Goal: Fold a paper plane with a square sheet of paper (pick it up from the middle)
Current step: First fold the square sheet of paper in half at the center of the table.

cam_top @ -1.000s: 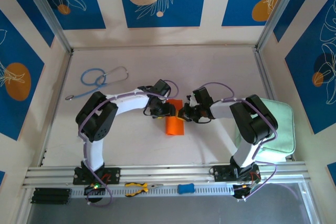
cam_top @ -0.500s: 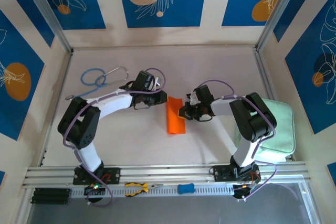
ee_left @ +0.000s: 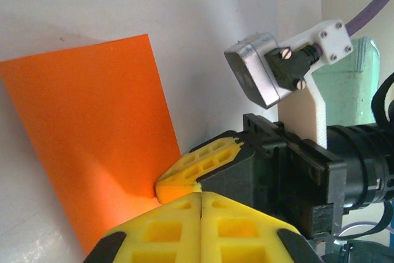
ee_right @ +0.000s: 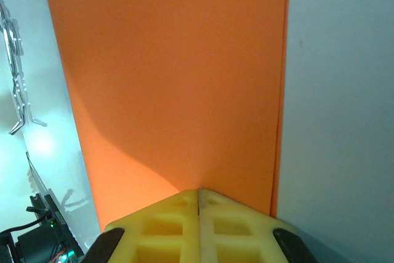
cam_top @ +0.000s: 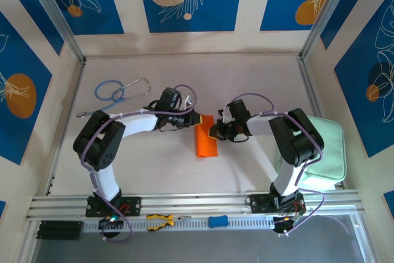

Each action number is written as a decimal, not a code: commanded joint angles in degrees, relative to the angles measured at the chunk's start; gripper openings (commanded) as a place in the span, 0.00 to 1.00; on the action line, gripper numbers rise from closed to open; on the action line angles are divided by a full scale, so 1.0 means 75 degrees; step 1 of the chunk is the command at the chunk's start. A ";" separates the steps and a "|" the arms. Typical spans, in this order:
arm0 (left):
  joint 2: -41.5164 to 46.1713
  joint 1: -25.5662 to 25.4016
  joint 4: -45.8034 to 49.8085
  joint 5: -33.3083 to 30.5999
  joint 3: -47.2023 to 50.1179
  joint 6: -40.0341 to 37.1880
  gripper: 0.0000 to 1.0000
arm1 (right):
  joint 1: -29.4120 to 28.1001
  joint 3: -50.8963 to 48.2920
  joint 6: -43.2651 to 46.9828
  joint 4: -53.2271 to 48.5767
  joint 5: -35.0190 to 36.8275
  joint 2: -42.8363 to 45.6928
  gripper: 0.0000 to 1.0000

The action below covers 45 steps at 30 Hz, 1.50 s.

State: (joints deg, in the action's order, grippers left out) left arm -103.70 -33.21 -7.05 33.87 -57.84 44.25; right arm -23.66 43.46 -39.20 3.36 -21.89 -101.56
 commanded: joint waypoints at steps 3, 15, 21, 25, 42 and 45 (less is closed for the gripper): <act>-0.0119 0.0010 -0.0383 0.0290 0.0233 0.0098 0.00 | 0.0002 -0.0186 0.0246 -0.0855 0.0933 -0.0438 0.01; -0.0212 -0.0075 -0.0524 0.0382 0.0347 0.0147 0.00 | 0.0005 -0.0217 0.0211 -0.0868 0.0954 -0.0422 0.01; -0.0259 -0.0083 -0.0642 0.0447 0.0468 0.0182 0.00 | 0.0014 -0.0214 0.0205 -0.0881 0.0967 -0.0410 0.00; -0.0330 -0.0094 -0.0592 0.0512 0.0463 0.0236 0.00 | 0.0013 -0.0229 0.0188 -0.0884 0.0993 -0.0406 0.00; -0.0365 -0.0145 -0.0293 0.0467 0.0500 0.0104 0.00 | 0.0014 -0.0217 0.0185 -0.0886 0.0985 -0.0425 0.00; -0.0364 -0.0141 -0.0181 0.0405 0.0573 -0.0030 0.00 | 0.0014 -0.0229 0.0176 -0.0869 0.0962 -0.0428 0.00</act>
State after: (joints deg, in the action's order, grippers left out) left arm -105.62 -33.89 -9.76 36.01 -54.61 45.93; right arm -23.66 43.46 -39.20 3.33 -21.89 -101.56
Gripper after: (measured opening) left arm 0.064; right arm 0.063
